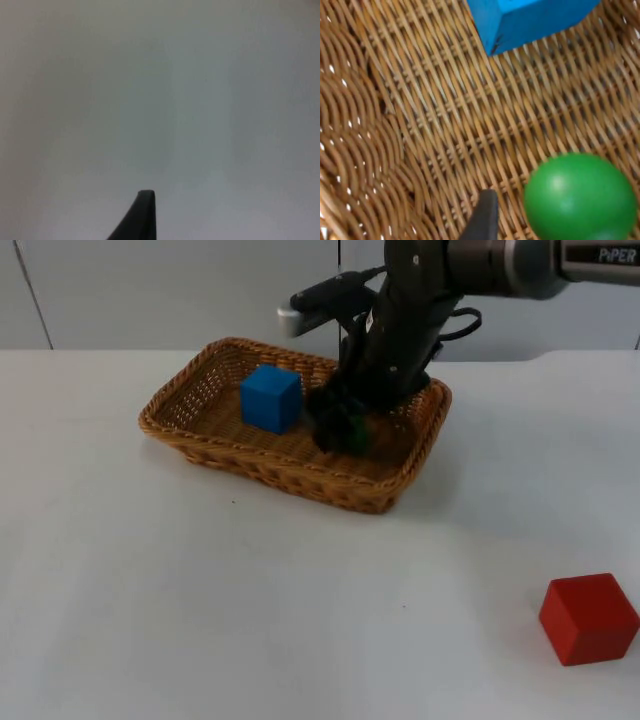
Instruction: Place all geometric objects except the red cube into the basket.
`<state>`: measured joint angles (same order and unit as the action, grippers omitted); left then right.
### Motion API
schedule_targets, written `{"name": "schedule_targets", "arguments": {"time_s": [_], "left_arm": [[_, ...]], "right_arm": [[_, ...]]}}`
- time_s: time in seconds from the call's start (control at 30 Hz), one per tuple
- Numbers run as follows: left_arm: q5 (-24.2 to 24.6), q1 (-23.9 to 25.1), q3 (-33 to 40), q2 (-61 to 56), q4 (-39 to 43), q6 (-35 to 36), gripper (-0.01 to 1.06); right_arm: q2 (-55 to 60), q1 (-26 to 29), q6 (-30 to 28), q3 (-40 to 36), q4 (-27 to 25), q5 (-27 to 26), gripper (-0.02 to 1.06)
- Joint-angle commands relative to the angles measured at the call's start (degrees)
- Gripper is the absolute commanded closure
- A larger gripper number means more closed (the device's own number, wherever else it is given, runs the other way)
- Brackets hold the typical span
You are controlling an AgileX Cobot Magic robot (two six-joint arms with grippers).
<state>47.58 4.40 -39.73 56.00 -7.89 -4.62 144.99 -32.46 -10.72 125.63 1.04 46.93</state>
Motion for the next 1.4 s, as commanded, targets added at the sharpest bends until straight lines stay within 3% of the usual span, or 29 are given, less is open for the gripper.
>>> {"name": "schedule_targets", "arguments": {"time_s": [0.0,0.13,0.27,0.5,0.67,0.8,0.83,1.0,1.37], "left_arm": [[-0.29,0.28,0.18,-0.52,-0.38,-0.03,0.07],[-0.29,0.28,0.18,-0.52,-0.38,-0.03,0.07],[-0.29,0.28,0.18,-0.52,-0.38,-0.03,0.07],[-0.18,0.28,0.18,-0.52,-0.5,-0.03,0.07],[-0.08,0.28,0.18,-0.68,-0.5,-0.03,0.07],[-0.08,0.28,0.18,-2.51,-0.5,-0.94,0.07],[-0.08,0.28,0.18,-2.51,-0.5,-0.94,0.07],[-0.19,0.28,0.18,-11.6,-0.93,-1.15,0.07],[2.44,0.28,0.18,-29.92,-4.64,-1.15,0.07]], "right_arm": [[-3.0,0.01,-0.01,0.58,-0.11,0.13,0.26],[-6.83,-0.1,0.21,0.58,-0.36,1.96,0.26],[-16.34,-0.1,0.41,0.58,-4.82,6.19,0.26],[-26.73,-0.1,0.41,-2.27,-6.37,8.04,0.26],[-35.98,-0.1,0.41,-13.48,-6.37,5.69,0.26],[-47.96,-0.1,0.41,-30.37,-8.14,-2.04,0.26],[-47.96,-0.1,0.41,-30.37,-8.14,-2.04,0.26],[-64.91,-0.1,0.41,-50.67,-9.28,-12.65,0.26],[-89.15,-0.1,0.41,-71.46,-8.91,-12.5,0.26]]}}
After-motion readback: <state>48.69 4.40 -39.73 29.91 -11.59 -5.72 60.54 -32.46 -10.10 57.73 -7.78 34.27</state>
